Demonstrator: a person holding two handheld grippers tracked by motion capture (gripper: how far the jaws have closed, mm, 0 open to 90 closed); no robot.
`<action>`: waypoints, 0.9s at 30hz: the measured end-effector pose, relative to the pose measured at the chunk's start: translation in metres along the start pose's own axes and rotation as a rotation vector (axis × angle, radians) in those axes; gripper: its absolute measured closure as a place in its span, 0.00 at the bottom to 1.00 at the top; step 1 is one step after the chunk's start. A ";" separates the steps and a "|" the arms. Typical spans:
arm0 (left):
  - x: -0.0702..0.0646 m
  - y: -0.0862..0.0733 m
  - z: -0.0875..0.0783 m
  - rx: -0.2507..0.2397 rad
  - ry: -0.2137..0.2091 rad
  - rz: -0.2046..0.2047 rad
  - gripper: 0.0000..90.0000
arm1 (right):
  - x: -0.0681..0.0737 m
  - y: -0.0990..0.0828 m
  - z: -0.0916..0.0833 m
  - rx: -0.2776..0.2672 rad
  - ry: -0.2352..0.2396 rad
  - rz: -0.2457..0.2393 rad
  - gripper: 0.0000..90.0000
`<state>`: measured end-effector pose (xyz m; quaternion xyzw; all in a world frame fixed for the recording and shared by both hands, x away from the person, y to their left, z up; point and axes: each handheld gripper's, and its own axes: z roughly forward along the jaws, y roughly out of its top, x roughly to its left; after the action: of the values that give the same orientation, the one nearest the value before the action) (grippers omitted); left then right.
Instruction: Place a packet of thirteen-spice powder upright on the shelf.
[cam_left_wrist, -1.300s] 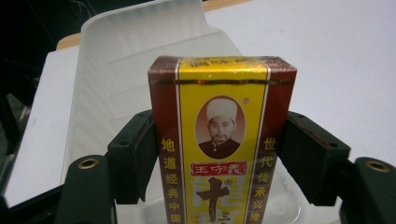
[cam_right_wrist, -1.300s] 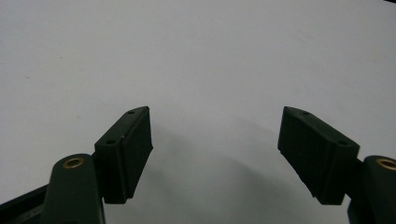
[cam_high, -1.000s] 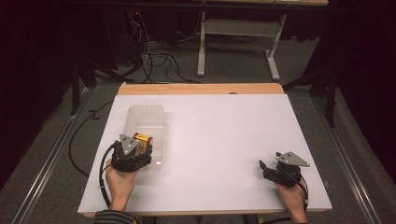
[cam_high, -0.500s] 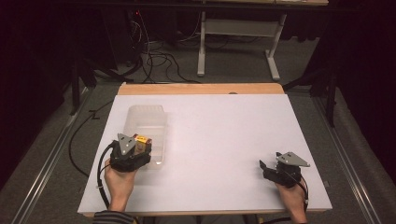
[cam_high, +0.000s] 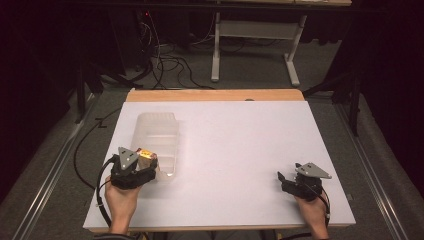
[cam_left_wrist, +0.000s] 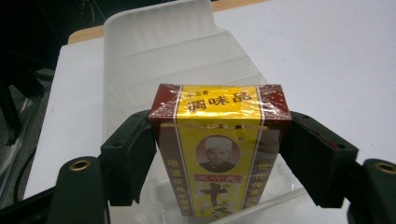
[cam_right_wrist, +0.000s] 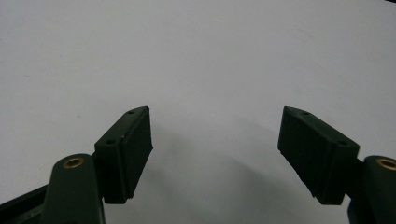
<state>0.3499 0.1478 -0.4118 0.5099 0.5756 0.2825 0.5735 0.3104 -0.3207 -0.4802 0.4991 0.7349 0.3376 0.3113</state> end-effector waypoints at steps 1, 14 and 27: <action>0.000 0.001 0.000 -0.001 -0.002 -0.002 0.30 | 0.000 0.000 0.000 0.003 0.002 0.003 0.29; -0.014 0.019 0.005 -0.046 -0.024 -0.005 0.27 | 0.000 0.000 -0.001 -0.002 0.003 0.005 0.29; -0.046 0.026 0.016 -0.039 -0.104 0.004 0.29 | -0.001 0.000 -0.001 -0.007 0.006 0.013 0.29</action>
<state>0.3632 0.1102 -0.3742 0.5136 0.5384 0.2678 0.6121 0.3094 -0.3221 -0.4797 0.5019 0.7312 0.3438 0.3086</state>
